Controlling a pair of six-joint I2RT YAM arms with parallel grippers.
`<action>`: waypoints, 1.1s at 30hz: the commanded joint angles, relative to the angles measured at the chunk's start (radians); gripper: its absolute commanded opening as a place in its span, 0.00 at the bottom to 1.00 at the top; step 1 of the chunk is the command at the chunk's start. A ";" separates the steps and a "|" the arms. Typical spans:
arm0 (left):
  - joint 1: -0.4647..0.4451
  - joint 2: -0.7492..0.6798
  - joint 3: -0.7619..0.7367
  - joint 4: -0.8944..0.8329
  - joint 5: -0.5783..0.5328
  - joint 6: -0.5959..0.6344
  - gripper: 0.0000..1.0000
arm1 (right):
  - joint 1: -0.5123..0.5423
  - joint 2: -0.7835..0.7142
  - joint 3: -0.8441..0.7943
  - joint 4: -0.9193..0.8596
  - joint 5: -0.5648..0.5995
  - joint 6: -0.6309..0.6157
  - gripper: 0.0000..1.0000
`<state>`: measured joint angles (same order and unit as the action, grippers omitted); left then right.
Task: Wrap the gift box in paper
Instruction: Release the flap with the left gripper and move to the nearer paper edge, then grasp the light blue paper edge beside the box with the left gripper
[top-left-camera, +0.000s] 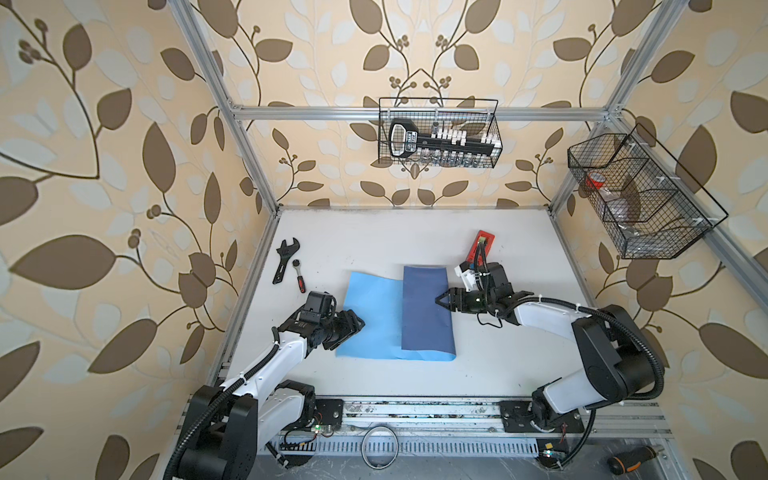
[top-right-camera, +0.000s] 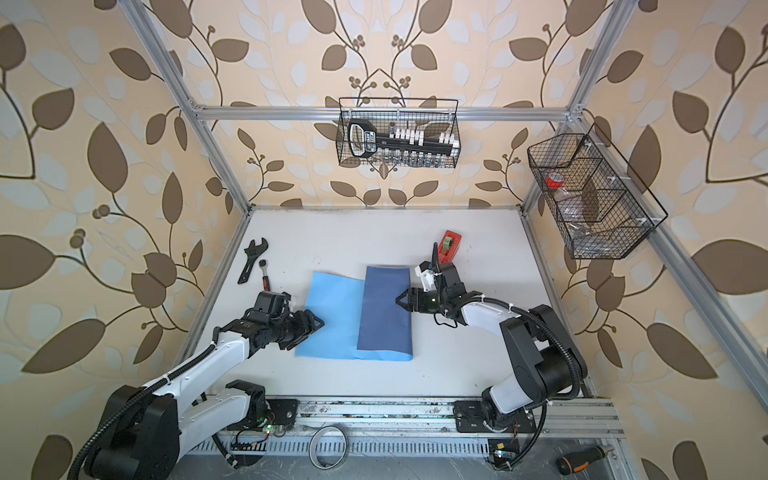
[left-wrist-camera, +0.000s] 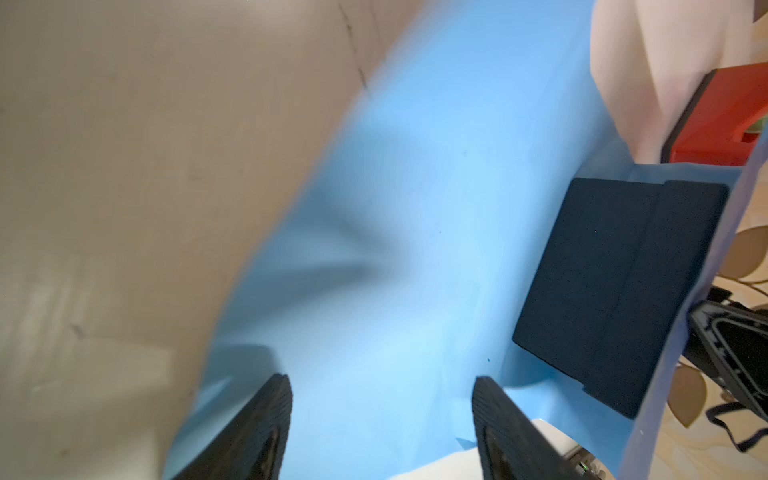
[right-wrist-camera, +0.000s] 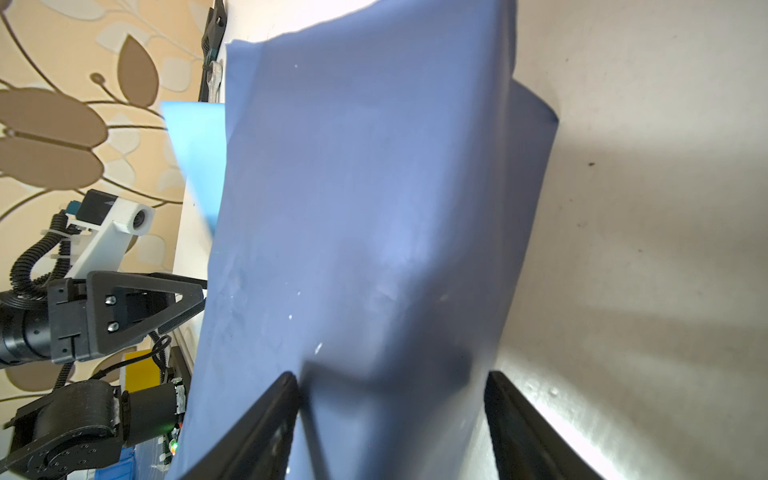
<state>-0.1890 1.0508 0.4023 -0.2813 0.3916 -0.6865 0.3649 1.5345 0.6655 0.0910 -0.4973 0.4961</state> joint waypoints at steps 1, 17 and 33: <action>-0.001 0.022 0.016 0.039 0.010 0.023 0.72 | 0.012 0.038 -0.036 -0.102 0.082 -0.033 0.71; -0.050 -0.058 0.029 -0.190 -0.235 -0.047 0.78 | 0.011 0.044 -0.038 -0.101 0.080 -0.033 0.71; -0.170 -0.050 -0.008 -0.183 -0.256 -0.084 0.76 | 0.016 0.056 -0.035 -0.096 0.079 -0.029 0.70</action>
<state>-0.3485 0.9707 0.3988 -0.4770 0.1001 -0.7620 0.3683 1.5406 0.6655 0.1024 -0.4976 0.4965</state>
